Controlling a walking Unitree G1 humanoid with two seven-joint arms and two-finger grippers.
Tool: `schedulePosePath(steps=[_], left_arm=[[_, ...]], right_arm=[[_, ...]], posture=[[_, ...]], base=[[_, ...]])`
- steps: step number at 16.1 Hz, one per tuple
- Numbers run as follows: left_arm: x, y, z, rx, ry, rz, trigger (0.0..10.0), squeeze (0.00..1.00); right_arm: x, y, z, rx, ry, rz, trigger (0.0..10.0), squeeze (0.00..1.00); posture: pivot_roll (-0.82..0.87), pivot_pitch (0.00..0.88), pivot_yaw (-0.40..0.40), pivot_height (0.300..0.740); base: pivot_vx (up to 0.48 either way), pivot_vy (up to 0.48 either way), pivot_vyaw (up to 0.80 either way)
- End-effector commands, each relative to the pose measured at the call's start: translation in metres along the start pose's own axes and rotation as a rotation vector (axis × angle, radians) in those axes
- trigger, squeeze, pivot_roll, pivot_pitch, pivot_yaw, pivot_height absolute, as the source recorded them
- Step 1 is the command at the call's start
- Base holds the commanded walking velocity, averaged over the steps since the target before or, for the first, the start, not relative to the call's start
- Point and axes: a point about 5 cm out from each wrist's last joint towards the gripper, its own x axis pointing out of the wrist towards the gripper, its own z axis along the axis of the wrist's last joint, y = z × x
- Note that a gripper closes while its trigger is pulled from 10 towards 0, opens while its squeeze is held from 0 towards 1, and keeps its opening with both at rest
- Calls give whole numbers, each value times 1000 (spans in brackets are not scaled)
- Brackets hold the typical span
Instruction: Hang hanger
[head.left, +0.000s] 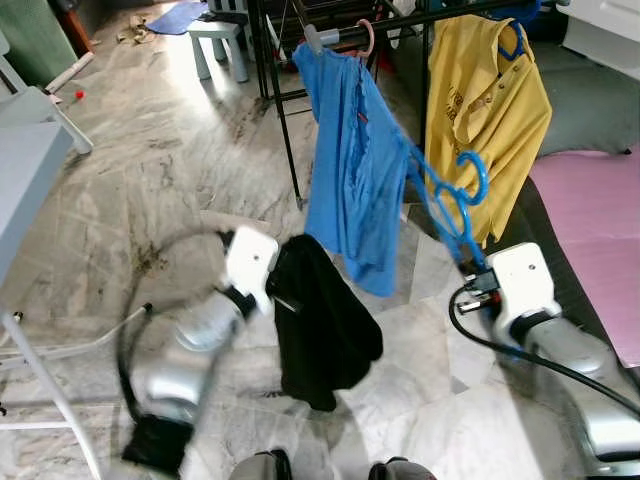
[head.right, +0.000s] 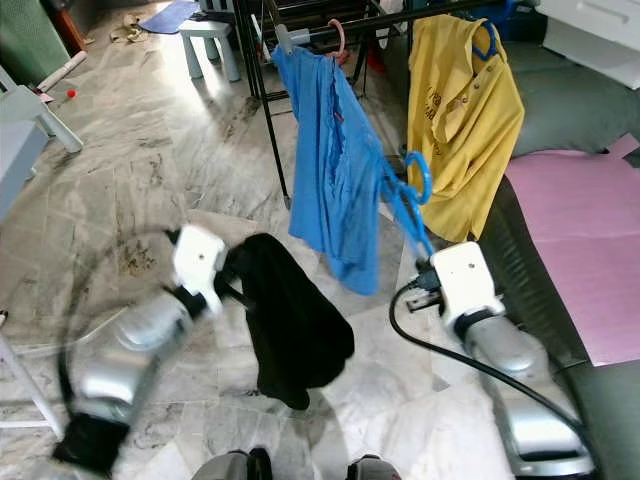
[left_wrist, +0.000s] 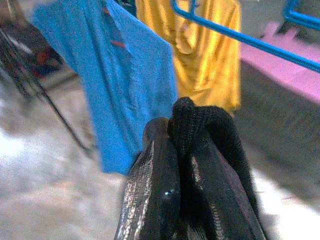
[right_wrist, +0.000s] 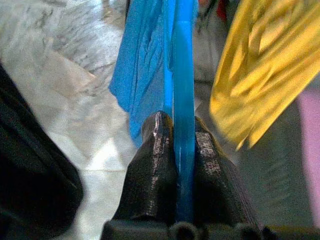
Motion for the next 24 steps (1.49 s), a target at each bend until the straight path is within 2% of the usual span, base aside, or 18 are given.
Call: schedulePosePath(steps=[1,4,6,9,13,17,21,24], left_arm=[[1,8,9,21,-38,34,10000,0],[4,11,6,-23,-35,39,10000,0],[5,5,5,-37,-30,15,10000,0],[8,-4,5,-54,-37,-5,10000,0],[4,-3,-4,-63,-10,-2,10000,0],[5,-9,-5,-73,-12,-14,10000,0],[6,-24,-4,-29,-29,-54,10000,0],[8,-19,-3,11,-28,-26,10000,0]], right_arm=[[-4,2,-1,33,3,-31,10000,0],[-2,18,5,83,-24,-70,10000,0],[-1,27,12,53,-50,-33,10000,0],[2,33,11,55,-34,-18,10000,0],[5,46,13,18,-19,15,10000,0],[5,59,10,28,-17,41,10000,0],[0,58,2,16,6,60,10000,0],[-2,53,2,2,12,80,10000,0]], posture=[[-102,177,73,740],[-113,189,84,740],[-114,191,93,740],[-111,196,89,740],[-110,203,93,740],[-115,185,83,740],[-115,185,71,740],[-118,180,69,740]], base=[[0,0,0],[0,0,-267],[0,268,-800],[0,361,-800],[0,417,-653],[0,266,0],[0,0,0],[0,0,0]])
